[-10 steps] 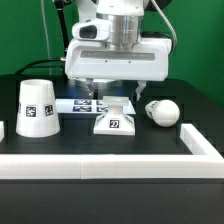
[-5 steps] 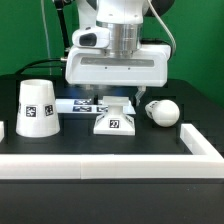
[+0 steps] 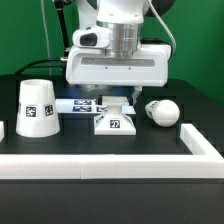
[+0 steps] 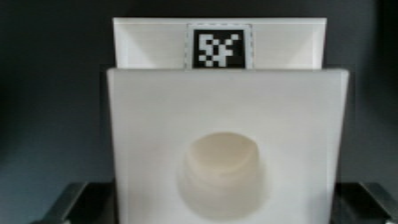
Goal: Assemble lamp
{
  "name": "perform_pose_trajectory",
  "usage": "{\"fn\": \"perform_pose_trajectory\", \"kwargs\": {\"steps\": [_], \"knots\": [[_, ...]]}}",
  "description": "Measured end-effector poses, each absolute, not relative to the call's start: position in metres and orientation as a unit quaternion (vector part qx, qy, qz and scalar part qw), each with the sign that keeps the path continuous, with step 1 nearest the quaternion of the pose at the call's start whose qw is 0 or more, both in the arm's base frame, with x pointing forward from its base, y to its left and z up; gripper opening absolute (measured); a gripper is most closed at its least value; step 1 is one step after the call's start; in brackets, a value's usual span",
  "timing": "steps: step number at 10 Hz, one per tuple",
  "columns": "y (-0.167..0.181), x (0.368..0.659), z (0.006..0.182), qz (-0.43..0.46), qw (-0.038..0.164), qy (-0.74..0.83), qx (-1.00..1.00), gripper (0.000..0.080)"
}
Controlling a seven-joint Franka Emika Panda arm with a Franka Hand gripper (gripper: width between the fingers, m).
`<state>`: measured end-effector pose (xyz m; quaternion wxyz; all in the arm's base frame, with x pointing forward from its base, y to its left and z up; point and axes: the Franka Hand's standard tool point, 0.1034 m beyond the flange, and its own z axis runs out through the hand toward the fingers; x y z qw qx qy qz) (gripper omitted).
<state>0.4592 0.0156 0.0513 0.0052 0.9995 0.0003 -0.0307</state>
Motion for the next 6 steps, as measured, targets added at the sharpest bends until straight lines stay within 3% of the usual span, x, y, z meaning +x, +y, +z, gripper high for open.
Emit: {"fn": "perform_pose_trajectory", "kwargs": {"steps": [4,6], "knots": [[0.016,0.46,0.052,-0.031,0.005,0.004,0.999,0.0535],[0.021,0.48,0.056,-0.023,0.005,0.01,1.0,0.0537]]}}
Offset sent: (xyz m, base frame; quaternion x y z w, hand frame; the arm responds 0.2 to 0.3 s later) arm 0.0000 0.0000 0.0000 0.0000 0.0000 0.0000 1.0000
